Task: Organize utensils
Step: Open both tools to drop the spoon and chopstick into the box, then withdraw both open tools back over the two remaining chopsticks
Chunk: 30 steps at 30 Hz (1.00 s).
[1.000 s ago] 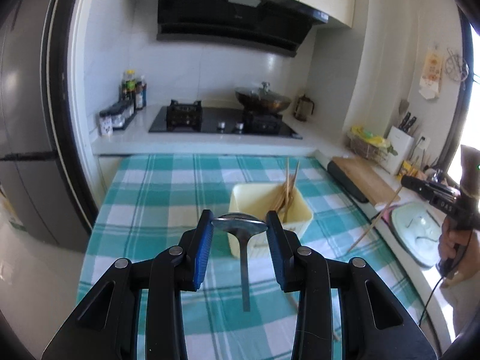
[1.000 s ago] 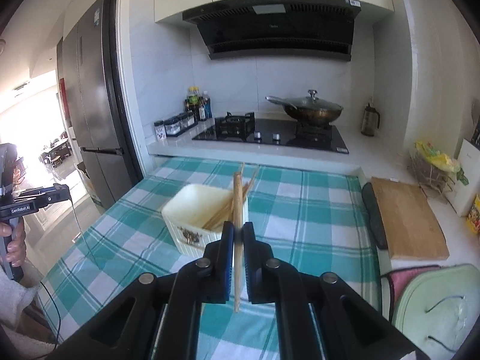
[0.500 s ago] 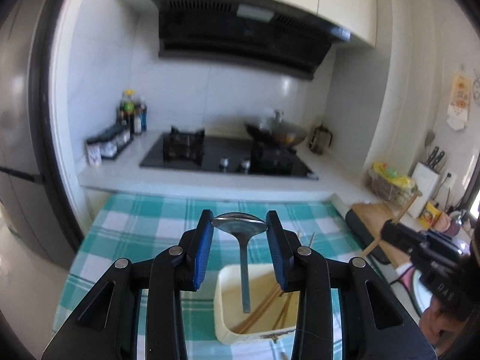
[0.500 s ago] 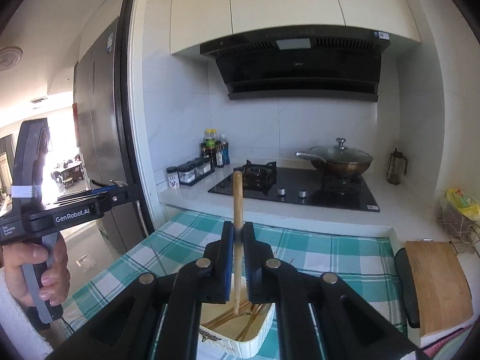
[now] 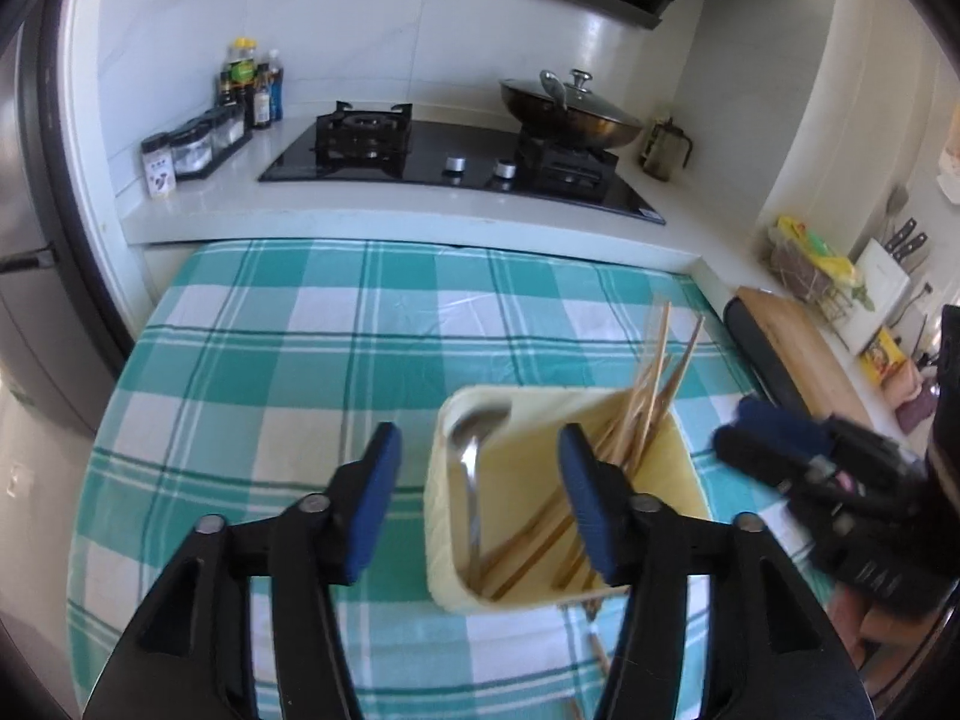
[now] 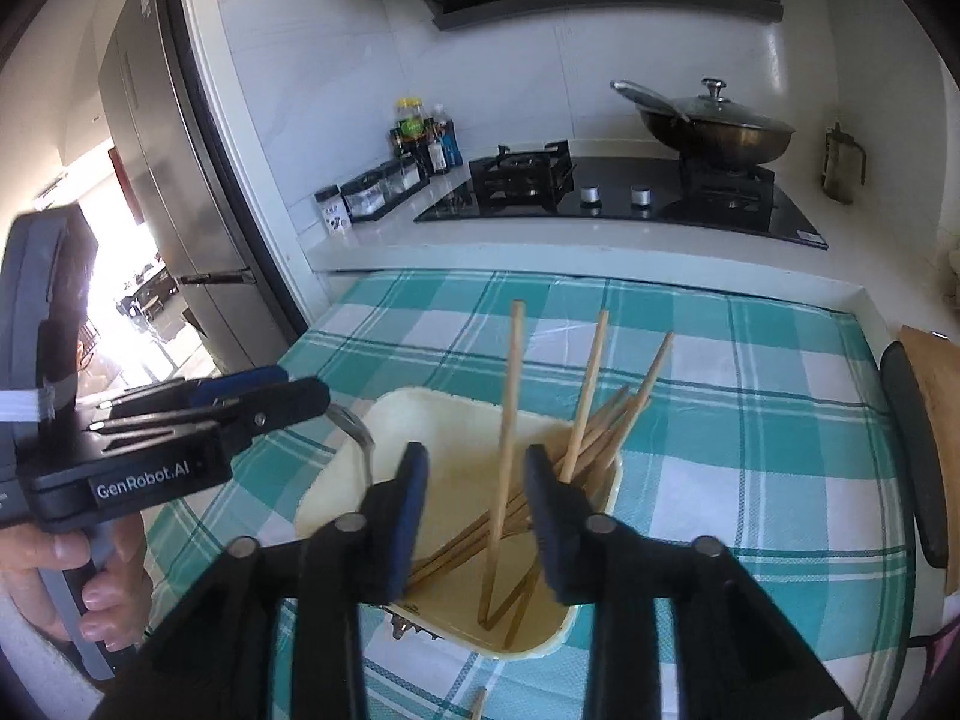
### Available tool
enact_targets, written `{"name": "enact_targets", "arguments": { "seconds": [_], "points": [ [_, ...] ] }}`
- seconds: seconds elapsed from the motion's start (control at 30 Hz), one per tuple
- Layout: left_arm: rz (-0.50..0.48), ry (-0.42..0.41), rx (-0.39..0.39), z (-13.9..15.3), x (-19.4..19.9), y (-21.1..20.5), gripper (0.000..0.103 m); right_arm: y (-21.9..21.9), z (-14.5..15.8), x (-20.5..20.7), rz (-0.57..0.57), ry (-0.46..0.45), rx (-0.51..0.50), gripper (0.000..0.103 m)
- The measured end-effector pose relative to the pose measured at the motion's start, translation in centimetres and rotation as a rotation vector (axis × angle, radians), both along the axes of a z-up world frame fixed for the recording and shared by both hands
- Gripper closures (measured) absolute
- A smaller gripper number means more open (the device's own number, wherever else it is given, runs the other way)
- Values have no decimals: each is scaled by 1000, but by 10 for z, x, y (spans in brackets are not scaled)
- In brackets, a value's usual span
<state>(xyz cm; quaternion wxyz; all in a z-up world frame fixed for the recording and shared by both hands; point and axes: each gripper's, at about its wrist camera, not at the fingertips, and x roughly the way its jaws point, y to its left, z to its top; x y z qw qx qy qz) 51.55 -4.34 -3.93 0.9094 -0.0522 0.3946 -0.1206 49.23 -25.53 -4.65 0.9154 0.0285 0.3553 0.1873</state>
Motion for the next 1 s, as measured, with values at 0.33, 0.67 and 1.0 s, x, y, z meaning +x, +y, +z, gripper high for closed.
{"name": "enact_targets", "arguments": {
  "seconds": [0.33, 0.67, 1.0],
  "points": [
    [-93, 157, 162, -70, -145, 30, 11, -60, -17, -130, -60, -23, -132, 47],
    [50, 118, 196, -157, -200, 13, 11, -99, -151, -231, -224, 148, -282, 47],
    [101, 127, 210, -180, -158, 20, 9, -99, -166, -233, -272, 144, -270, 46]
  ]
}}
